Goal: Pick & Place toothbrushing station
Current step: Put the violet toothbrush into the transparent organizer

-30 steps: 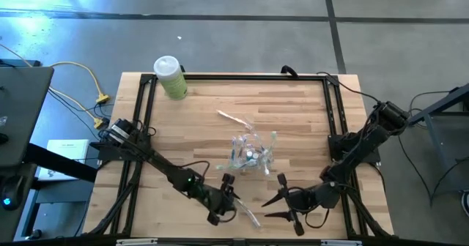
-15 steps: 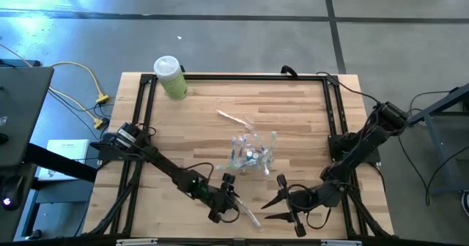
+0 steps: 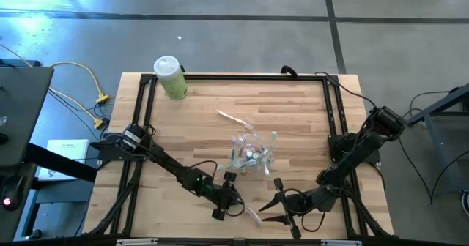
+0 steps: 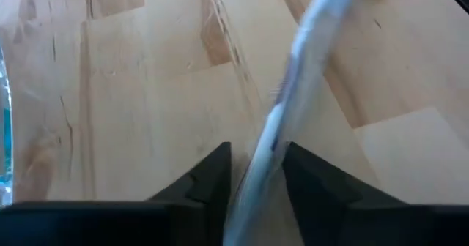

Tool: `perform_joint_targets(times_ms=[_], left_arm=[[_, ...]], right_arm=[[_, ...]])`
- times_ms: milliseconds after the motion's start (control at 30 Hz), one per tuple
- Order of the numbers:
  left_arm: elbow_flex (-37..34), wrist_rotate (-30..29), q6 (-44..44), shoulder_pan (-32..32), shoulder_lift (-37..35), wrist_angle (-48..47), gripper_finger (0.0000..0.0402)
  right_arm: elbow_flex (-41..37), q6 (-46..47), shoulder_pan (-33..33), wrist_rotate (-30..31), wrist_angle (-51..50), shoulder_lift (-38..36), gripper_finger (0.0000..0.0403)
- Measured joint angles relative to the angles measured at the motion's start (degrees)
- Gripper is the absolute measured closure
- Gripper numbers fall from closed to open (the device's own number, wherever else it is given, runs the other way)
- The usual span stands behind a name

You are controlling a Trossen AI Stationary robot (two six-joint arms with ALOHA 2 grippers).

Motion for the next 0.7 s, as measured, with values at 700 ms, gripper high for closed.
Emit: perform_joint_targets(times_ms=[700], left_arm=[[-0.2,-28.0,7.9,-12.7,-13.8,12.8,0.0389]], right_arm=[[0.0,-23.4,6.3,4.0,12.9,0.0,0.0283]])
